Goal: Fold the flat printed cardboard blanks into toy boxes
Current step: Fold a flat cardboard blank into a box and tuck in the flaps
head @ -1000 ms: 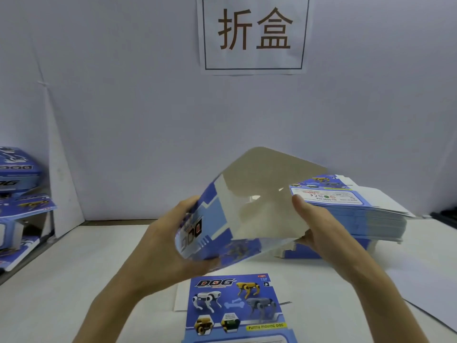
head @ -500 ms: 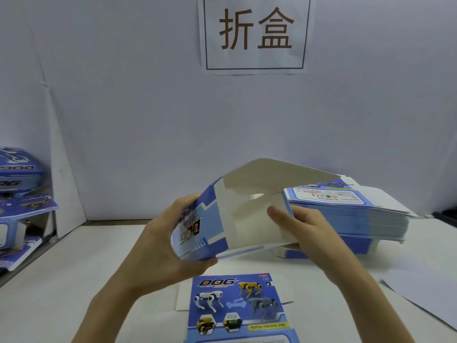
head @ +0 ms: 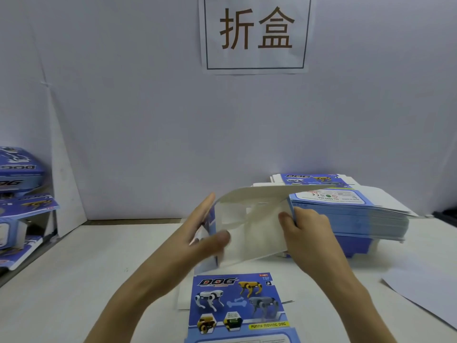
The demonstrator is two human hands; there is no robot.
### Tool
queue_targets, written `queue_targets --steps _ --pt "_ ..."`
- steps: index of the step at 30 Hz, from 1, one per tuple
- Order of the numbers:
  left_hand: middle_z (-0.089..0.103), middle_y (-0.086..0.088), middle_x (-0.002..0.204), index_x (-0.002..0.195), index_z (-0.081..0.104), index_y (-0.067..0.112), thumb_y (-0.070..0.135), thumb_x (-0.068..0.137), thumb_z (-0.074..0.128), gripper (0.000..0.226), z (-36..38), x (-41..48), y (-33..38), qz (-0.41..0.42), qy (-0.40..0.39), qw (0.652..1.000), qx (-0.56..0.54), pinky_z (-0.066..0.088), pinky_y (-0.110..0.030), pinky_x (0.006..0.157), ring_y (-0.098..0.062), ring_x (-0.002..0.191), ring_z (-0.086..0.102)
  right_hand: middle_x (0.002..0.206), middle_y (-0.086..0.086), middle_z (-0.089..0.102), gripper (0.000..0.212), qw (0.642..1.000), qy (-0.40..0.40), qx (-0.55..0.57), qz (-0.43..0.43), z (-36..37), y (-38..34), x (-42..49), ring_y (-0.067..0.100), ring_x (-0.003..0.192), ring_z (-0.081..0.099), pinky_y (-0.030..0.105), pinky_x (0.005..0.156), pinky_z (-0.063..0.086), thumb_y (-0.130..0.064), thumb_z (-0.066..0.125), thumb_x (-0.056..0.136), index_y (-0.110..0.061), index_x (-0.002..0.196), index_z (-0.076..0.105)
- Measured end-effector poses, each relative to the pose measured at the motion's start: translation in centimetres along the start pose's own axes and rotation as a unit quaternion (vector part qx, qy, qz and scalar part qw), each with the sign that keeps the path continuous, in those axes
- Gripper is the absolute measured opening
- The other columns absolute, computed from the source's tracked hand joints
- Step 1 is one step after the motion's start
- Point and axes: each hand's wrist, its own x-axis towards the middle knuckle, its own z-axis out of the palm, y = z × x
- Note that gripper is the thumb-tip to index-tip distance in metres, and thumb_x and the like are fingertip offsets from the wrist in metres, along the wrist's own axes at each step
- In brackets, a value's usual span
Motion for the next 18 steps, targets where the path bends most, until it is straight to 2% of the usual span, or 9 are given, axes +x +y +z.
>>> queue_targets --steps 2,4,6,8,10,13,15,18 --pt "0.053 0.021 0.135 0.142 0.028 0.048 0.092 0.031 0.061 0.124 0.4 -0.4 0.0 -0.008 -0.011 1.0 0.009 0.05 -0.029 0.098 -0.004 0.116 0.057 0.058 0.003 0.047 0.042 1.0 0.001 -0.002 -0.004 0.2 0.1 0.0 0.018 0.055 0.044 0.031 0.051 0.034 -0.021 0.041 0.101 -0.013 0.059 0.04" --pt "0.063 0.021 0.119 0.133 0.038 0.046 0.089 0.029 0.065 0.116 0.4 -0.7 0.0 -0.006 -0.005 1.0 -0.014 0.055 -0.024 0.084 -0.005 0.106 0.064 0.06 0.002 0.047 0.042 1.0 -0.001 -0.013 -0.011 0.2 0.0 0.0 0.018 0.059 0.045 0.03 0.052 0.033 -0.023 0.04 0.101 -0.014 0.06 0.04" --pt "0.068 0.021 0.105 0.121 0.046 0.044 0.081 0.042 0.07 0.09 0.5 -0.7 0.1 -0.008 0.008 1.0 -0.019 0.054 -0.019 0.072 -0.004 0.097 0.067 0.06 -0.001 0.045 0.043 0.999 0.004 -0.028 -0.026 0.1 -0.2 -0.2 0.014 0.058 0.043 0.025 0.05 0.028 -0.024 0.04 0.102 -0.017 0.06 0.037" --pt "0.068 0.018 0.097 0.111 0.05 0.042 0.067 0.07 0.069 0.052 0.9 -0.6 -0.2 -0.027 0.037 0.999 0.011 0.051 -0.014 0.065 -0.002 0.087 0.067 0.058 -0.004 0.043 0.043 0.998 0.018 -0.033 -0.047 0.2 -0.6 -0.5 0.012 0.055 0.041 0.022 0.048 0.024 -0.025 0.04 0.101 -0.02 0.059 0.035" --pt "0.065 0.006 0.083 0.094 0.051 0.036 0.049 0.091 0.053 0.014 1.2 -0.5 -0.7 -0.035 0.131 0.985 0.108 0.047 -0.012 0.057 -0.006 0.07 0.061 0.053 -0.008 0.041 0.044 0.996 0.027 -0.029 -0.077 0.5 -1.1 -1.0 0.013 0.052 0.04 0.025 0.048 0.023 -0.026 0.042 0.1 -0.022 0.057 0.035" --pt "0.051 -0.001 0.064 0.074 0.045 0.017 0.023 0.102 0.038 0.03 0.9 -0.4 -1.6 -0.028 0.238 0.935 0.262 0.039 -0.008 0.048 -0.007 0.054 0.047 0.048 -0.009 0.041 0.045 0.994 0.005 0.008 -0.108 1.2 -1.3 -1.5 0.011 0.045 0.039 0.02 0.046 0.028 -0.028 0.045 0.099 -0.021 0.056 0.038" --pt "0.048 -0.001 0.069 0.075 0.047 0.011 0.019 0.1 0.041 0.027 0.8 -0.4 -1.3 -0.03 0.277 0.912 0.3 0.04 -0.005 0.049 -0.006 0.052 0.043 0.06 -0.01 0.048 0.041 0.994 -0.017 -0.014 -0.106 1.7 -1.5 -1.6 0.009 0.05 0.045 0.018 0.05 0.031 -0.025 0.04 0.101 -0.021 0.061 0.038" --pt "0.055 -0.004 0.078 0.071 0.045 0.018 0.023 0.1 0.042 0.03 0.2 -0.5 -1.1 -0.018 0.297 0.891 0.344 0.038 -0.003 0.049 -0.008 0.052 0.046 0.065 -0.003 0.053 0.036 0.995 -0.02 -0.009 -0.097 2.2 -1.5 -1.5 0.012 0.053 0.047 0.02 0.051 0.034 -0.02 0.04 0.101 -0.016 0.066 0.04"
